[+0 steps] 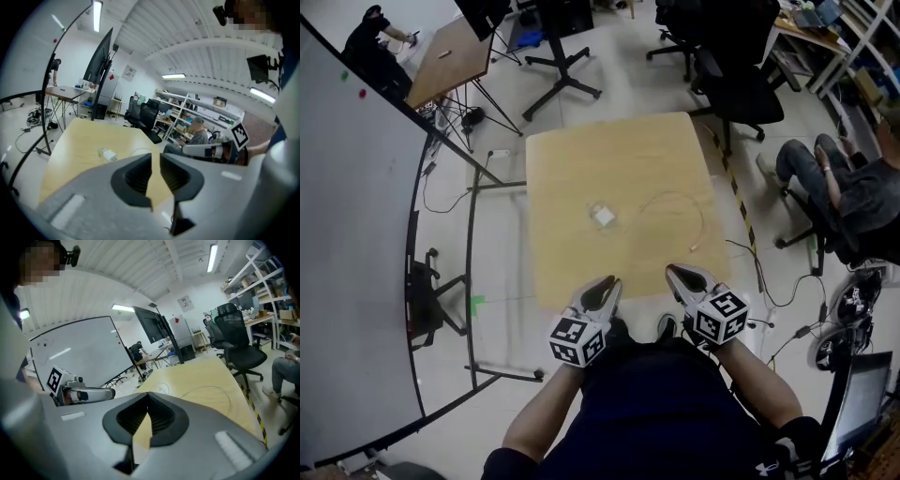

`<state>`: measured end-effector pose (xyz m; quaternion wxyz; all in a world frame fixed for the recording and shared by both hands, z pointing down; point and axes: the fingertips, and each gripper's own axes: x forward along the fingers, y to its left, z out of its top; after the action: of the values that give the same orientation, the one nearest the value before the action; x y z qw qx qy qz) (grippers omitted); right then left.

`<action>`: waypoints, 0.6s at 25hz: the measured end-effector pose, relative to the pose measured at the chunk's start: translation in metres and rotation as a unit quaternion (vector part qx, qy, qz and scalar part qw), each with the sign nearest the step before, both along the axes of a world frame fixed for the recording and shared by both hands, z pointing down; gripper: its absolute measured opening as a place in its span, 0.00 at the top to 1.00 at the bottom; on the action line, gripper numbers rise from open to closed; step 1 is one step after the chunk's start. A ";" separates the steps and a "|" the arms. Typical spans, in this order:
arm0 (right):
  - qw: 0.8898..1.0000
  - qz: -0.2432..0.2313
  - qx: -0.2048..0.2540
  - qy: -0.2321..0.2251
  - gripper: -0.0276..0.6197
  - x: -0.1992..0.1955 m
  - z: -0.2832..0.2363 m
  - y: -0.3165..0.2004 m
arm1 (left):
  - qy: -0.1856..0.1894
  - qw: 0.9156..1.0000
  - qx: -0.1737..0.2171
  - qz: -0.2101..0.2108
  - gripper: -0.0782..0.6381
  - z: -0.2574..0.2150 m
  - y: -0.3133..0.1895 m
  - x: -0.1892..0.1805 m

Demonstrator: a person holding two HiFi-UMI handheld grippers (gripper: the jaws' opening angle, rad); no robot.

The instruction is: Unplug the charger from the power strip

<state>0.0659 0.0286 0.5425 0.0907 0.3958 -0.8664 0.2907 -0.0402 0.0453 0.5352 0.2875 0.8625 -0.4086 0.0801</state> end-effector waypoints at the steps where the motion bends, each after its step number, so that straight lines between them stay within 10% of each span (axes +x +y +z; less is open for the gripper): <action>1: 1.000 -0.010 0.014 -0.001 0.94 0.003 -0.006 0.007 | 0.003 1.000 0.005 -0.009 0.82 -0.007 0.007 0.007; 15: 0.984 -0.034 0.172 0.043 0.94 0.032 -0.070 0.041 | -0.026 0.997 0.054 -0.054 0.81 -0.042 0.052 0.038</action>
<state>0.0984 0.0698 0.4724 0.0680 0.3879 -0.9118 0.1165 -0.0023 0.0970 0.4931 0.2341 0.8511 -0.4655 0.0645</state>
